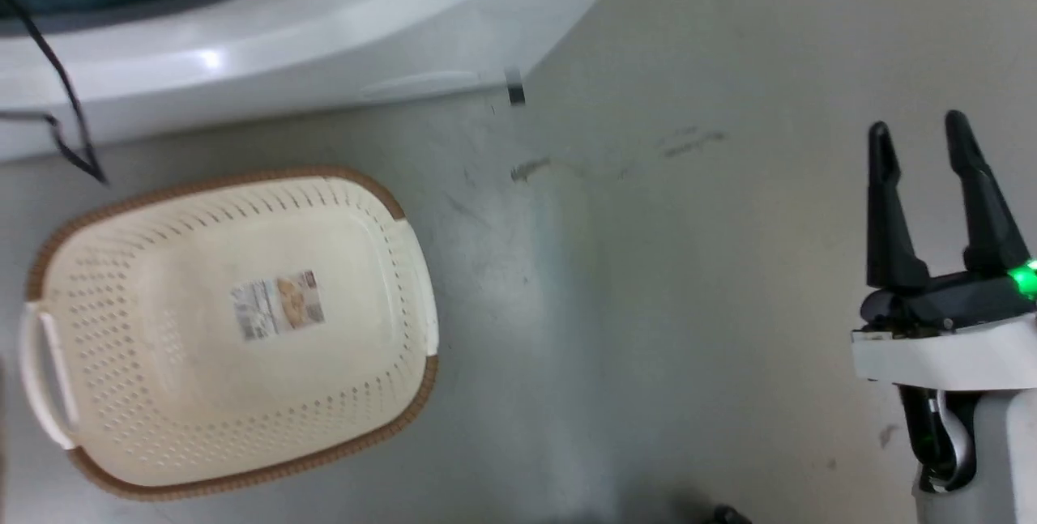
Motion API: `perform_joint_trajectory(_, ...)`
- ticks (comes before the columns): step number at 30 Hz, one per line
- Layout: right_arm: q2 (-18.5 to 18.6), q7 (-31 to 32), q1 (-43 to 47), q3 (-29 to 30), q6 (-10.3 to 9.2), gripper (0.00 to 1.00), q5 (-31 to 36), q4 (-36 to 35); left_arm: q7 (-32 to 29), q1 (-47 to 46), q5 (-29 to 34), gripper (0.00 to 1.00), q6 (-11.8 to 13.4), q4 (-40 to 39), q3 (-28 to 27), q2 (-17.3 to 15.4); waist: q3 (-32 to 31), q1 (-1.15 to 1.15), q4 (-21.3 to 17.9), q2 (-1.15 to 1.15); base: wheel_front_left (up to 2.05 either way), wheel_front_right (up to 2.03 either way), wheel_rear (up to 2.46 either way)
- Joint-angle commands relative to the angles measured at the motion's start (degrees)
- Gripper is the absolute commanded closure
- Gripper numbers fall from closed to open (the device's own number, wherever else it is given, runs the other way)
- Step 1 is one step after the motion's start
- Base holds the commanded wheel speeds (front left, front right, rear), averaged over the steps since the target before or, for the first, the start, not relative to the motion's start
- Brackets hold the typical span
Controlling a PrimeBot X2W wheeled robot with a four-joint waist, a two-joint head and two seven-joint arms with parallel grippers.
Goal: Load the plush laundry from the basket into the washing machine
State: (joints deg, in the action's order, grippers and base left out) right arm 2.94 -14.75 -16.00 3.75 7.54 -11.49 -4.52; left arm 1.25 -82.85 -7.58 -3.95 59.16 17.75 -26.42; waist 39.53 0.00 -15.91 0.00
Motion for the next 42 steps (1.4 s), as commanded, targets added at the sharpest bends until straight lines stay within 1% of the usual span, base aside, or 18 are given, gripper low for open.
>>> perform_joint_trajectory(1, -0.1, -0.2, 0.4, 0.2, -0.05, 0.00, 0.2, 0.1, 0.6, 1.0, -0.4, 0.00, 0.2, 0.1, -0.1, 0.5, -4.1, 0.00, 1.6, 0.00, 0.00, 0.00, 0.00)
perform_joint_trajectory(2, -0.1, -0.2, 0.9, 0.6, -0.05, 0.00, 0.9, 0.3, 3.7, 3.7, -1.4, 0.00, 0.2, 1.1, -0.4, 1.6, -7.6, 0.00, 2.5, 0.00, 0.00, 0.00, 0.00)
perform_joint_trajectory(3, -0.1, -0.2, 0.9, 0.6, -0.05, 0.00, 0.9, 0.3, 3.7, 3.7, -1.4, 0.00, 0.2, 1.1, -0.4, 1.6, -7.6, 0.00, 2.5, 0.00, 0.00, 0.00, 0.00)
perform_joint_trajectory(8, -0.1, -0.2, 3.5, 1.8, -0.05, 0.00, 3.3, 0.6, 10.2, 10.9, -4.0, 0.00, 0.2, 2.4, -1.2, 5.2, -16.2, 0.00, 5.9, 0.00, 0.00, 0.00, 0.00)
perform_joint_trajectory(12, -0.1, -0.2, 5.7, 2.0, -0.05, 0.00, 4.4, 1.3, 12.9, 17.9, -5.5, 0.00, 0.1, 0.9, -1.3, 8.3, -22.8, 0.00, 8.3, 0.00, 0.00, 0.00, 0.00)
perform_joint_trajectory(15, -0.1, -0.2, 7.1, 1.5, -0.05, 0.00, 4.8, 1.5, 13.6, 24.4, -6.5, 0.00, 0.3, -2.2, -1.6, 10.0, -26.9, 0.00, 9.9, 0.00, 0.00, 0.00, 0.00)
perform_joint_trajectory(17, -0.1, -0.2, 8.2, 1.1, -0.05, 0.00, 5.2, 1.5, 13.7, 29.0, -7.2, 0.00, 1.0, -5.8, -2.2, 10.7, -29.1, 0.00, 10.7, 0.00, 0.00, 0.00, 0.00)
perform_joint_trajectory(21, -0.1, -0.2, 10.5, 1.3, -0.05, 0.00, 5.4, 1.3, 13.7, 40.7, -7.9, 0.00, 2.4, -17.8, -4.0, 11.6, -32.3, 0.00, 12.5, 0.00, 0.00, 0.00, 0.00)
perform_joint_trajectory(24, -0.1, -0.2, 11.9, 0.1, -0.05, 0.00, 5.8, 1.7, 13.7, 50.8, -9.1, 0.00, 3.8, -26.8, -6.6, 12.0, -34.0, 0.00, 12.8, 0.00, 0.00, 0.00, 0.00)
perform_joint_trajectory(25, -0.1, -0.2, 12.8, -0.4, -0.05, 0.00, 5.9, 1.9, 13.7, 57.2, -9.5, 0.00, 4.5, -32.3, -8.2, 12.5, -35.1, 0.00, 13.1, 0.00, 0.00, 0.00, 0.00)
perform_joint_trajectory(28, -0.1, -0.2, 13.9, -0.8, -0.05, 0.00, 5.9, 2.0, 13.7, 66.0, -9.1, 0.00, 6.1, -40.6, -10.6, 13.1, -36.3, 0.00, 13.3, 0.00, 0.00, 0.00, 0.00)
perform_joint_trajectory(30, -0.1, -0.2, 14.5, -1.3, -0.05, 0.00, 5.7, 2.0, 13.7, 71.3, -8.2, 0.00, 6.7, -45.4, -11.6, 13.5, -36.9, 0.00, 13.3, 0.00, 0.00, 0.00, 0.00)
perform_joint_trajectory(31, -0.1, -0.2, 15.3, -2.0, -0.05, 0.00, 5.7, 2.0, 13.7, 76.1, -7.0, 0.00, 7.5, -49.6, -12.4, 14.2, -37.4, 0.00, 13.3, 0.00, 0.00, 0.00, 0.00)
perform_joint_trajectory(33, -0.1, -0.2, 16.0, -2.5, -0.05, 0.00, 5.9, 2.3, 13.7, 80.1, -6.4, 0.00, 8.0, -52.7, -13.1, 15.4, -37.8, 0.00, 13.5, 0.00, 0.00, 0.00, 0.00)
perform_joint_trajectory(36, -0.1, -0.2, 17.3, -2.4, -0.05, 0.00, 6.1, 3.0, 13.7, 84.4, -5.6, 0.00, 7.7, -55.3, -13.1, 17.0, -38.4, 0.00, 13.9, 0.00, 0.00, 0.00, 0.00)
perform_joint_trajectory(42, -0.1, -0.2, 19.4, -3.7, -0.05, 0.00, 7.5, 5.0, 13.7, 87.6, -3.8, 0.00, 7.1, -52.4, -12.2, 18.2, -39.1, 0.00, 14.1, 0.00, 0.00, 0.00, 0.00)
